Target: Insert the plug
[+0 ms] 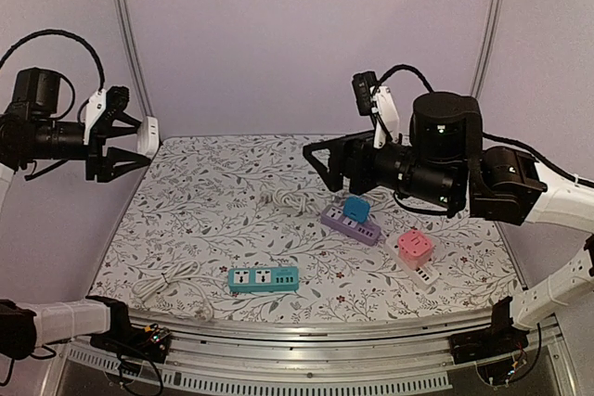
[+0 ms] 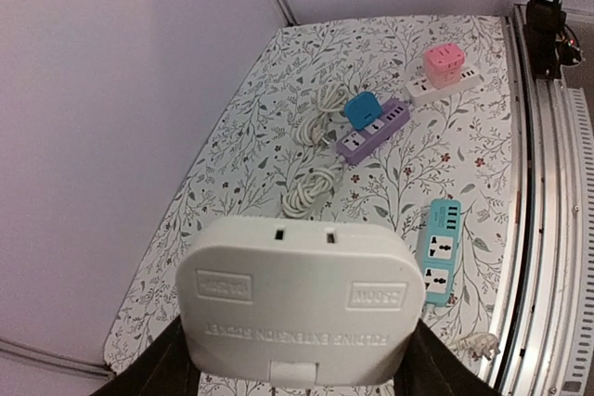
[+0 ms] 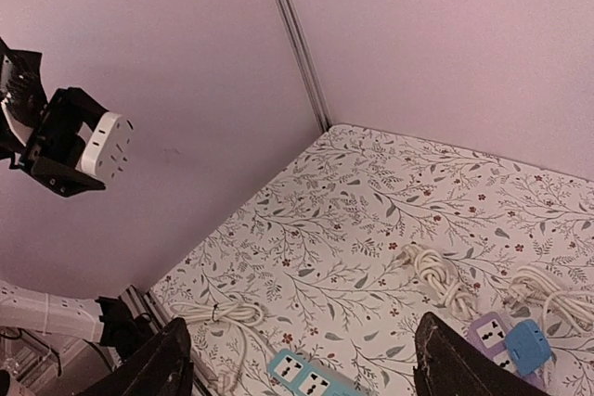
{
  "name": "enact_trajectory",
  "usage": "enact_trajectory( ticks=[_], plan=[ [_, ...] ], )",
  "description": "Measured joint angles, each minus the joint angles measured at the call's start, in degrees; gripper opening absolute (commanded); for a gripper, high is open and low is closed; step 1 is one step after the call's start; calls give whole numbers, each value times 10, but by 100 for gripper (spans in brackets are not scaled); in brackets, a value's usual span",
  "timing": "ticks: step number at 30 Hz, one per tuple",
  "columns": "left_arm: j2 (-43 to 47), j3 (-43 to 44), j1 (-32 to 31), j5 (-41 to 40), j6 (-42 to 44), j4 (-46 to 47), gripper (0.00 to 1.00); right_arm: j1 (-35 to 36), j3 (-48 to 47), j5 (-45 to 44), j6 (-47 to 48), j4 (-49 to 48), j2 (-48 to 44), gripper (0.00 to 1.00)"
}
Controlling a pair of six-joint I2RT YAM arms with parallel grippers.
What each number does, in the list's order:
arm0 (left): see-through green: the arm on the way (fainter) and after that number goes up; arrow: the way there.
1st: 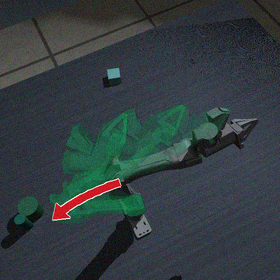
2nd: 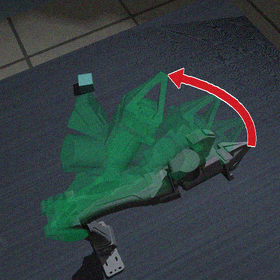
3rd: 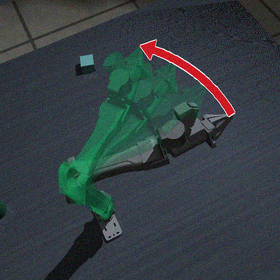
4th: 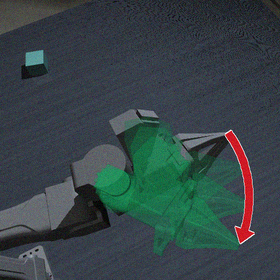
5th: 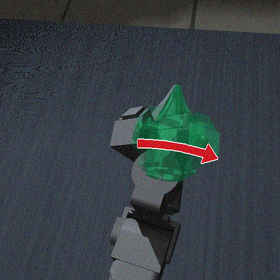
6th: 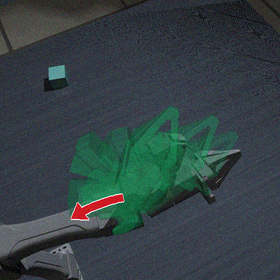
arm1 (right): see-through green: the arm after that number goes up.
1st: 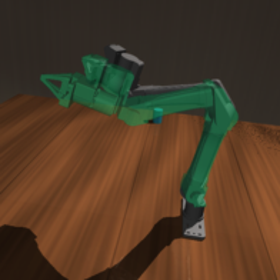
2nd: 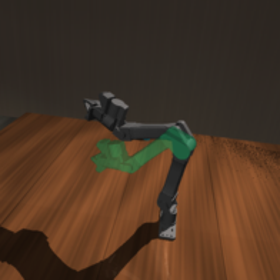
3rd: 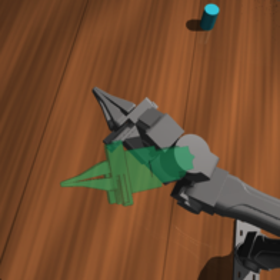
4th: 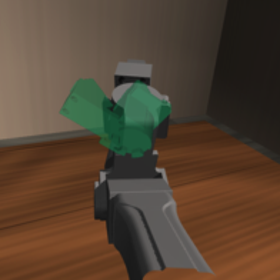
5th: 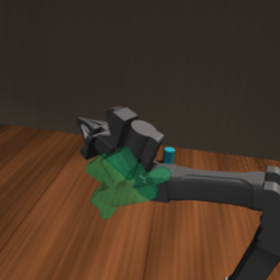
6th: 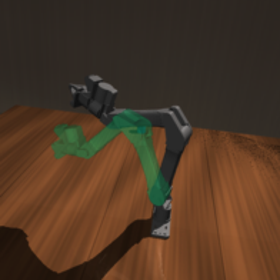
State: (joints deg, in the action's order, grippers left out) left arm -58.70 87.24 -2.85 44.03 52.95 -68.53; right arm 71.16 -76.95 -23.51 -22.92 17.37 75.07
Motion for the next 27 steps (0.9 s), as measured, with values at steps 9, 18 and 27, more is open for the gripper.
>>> enact_trajectory(
  ticks=[9,18,27],
  plan=[
    [73,-44,-181,-138,-93,90,0,12,-33,42,-70,-179,79,77],
    [87,-128,-390,-357,-160,246,0,54,-146,59,-69,-231,205,77],
    [90,-176,-417,-450,-170,300,0,53,-178,30,-80,-243,262,77]
  ],
)
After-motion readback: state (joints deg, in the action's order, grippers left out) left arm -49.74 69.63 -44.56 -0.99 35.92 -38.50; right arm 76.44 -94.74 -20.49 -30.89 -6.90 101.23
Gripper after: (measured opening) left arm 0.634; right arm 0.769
